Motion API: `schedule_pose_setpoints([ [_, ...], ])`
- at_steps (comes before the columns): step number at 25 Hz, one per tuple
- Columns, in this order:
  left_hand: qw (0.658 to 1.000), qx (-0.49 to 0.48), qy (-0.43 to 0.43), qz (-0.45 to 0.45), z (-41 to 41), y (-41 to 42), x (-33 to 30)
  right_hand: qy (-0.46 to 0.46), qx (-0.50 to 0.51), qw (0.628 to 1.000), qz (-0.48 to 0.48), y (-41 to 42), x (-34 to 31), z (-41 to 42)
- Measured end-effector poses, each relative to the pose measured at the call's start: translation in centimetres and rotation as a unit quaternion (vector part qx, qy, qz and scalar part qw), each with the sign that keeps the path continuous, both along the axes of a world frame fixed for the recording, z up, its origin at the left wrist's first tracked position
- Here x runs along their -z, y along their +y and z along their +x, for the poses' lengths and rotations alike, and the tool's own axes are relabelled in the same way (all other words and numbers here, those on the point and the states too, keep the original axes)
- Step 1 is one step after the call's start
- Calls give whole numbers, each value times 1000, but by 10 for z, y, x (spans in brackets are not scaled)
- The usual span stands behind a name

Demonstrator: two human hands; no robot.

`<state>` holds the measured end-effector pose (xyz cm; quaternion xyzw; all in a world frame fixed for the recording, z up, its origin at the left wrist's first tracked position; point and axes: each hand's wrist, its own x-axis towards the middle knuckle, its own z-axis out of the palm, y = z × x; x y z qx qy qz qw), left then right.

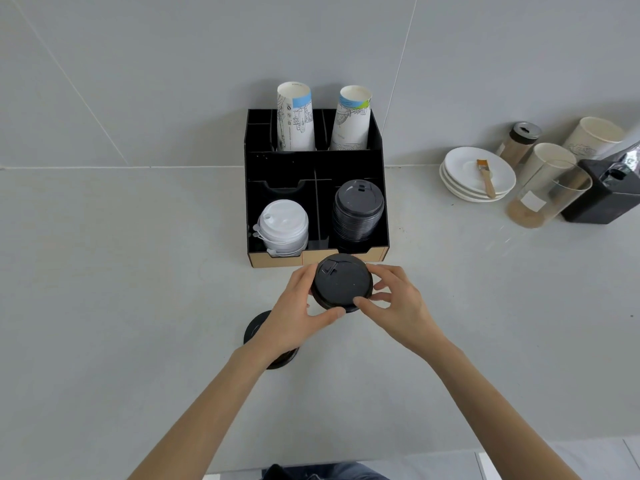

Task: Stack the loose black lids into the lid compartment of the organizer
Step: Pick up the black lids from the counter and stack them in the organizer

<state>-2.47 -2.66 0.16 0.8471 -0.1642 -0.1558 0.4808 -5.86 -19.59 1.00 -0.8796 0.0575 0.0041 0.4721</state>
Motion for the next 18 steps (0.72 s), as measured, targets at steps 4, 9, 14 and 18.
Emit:
schedule_pose_setpoints([
  [4, 1000, -4, -24, -9, 9, -1, -8, -8, -10, 1000, 0, -1, -4, 6],
  [9, 999, 15, -31, 4, 25, 0, -14, -24, -20, 1000, -5, -10, -12, 17],
  [14, 996, 58, -59, 20, 47, -4, -30, -40, -38, 998, -18, -18, -24, 30],
  [18, 993, 93, -59, 32, 68, -11, -44, -51, -47, 997, -20, -25, -33, 42],
])
